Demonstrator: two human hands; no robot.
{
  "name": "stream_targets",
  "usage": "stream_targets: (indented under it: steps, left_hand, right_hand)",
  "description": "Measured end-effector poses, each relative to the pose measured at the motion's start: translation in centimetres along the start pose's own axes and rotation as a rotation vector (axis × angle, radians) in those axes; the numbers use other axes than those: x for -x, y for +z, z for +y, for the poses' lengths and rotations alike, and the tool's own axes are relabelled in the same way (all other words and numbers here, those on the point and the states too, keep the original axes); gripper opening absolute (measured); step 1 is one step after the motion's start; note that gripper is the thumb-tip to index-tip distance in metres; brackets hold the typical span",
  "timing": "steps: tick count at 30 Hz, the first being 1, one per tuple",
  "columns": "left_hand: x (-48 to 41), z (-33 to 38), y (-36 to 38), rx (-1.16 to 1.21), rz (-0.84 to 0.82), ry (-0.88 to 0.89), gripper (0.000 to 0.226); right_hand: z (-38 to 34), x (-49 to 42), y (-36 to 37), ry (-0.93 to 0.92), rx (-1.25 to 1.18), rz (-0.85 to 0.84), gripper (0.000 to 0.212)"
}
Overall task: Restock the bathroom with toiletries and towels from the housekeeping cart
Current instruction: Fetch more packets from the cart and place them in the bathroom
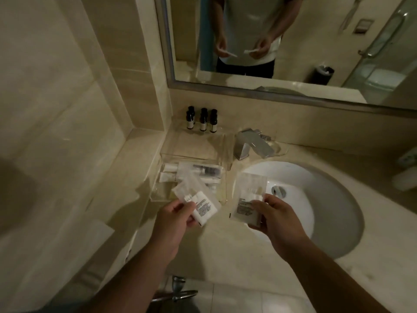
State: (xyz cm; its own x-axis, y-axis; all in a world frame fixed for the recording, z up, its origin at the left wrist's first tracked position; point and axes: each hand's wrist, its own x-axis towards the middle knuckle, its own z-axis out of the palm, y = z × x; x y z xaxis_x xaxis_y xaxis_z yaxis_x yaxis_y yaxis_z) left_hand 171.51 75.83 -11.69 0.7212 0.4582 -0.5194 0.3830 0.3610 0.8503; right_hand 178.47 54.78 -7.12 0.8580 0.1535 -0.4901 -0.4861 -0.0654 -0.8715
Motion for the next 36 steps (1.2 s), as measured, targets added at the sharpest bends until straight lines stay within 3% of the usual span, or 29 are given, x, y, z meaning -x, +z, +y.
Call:
stream_targets:
  steps: [7,15,25,31,36]
  left_hand:
    - [-4.7,-0.5,1.2,0.129,0.023,-0.117,0.016]
    - [-9.7,-0.6,3.8,0.179,0.083,-0.293,0.014]
    - [-14.6,0.1,7.5,0.266,0.176,-0.345,0.012]
    - [-16.2,-0.3,8.2,0.125,0.293,-0.378,0.020]
    - [-14.4,0.4,8.4,-0.257,0.111,-0.303,0.042]
  right_hand:
    - [0.7,-4.3,-0.5,0.064,-0.003,0.045,0.014]
    - [1.4,-10.2,-1.5,0.129,0.027,-0.036,0.017]
    - [0.5,-16.1,-3.2,0.183,0.046,-0.118,0.015]
    - [1.0,-17.5,-3.5,0.201,0.076,-0.161,0.016]
    - [1.2,-17.8,-3.2,0.130,0.155,-0.257,0.022]
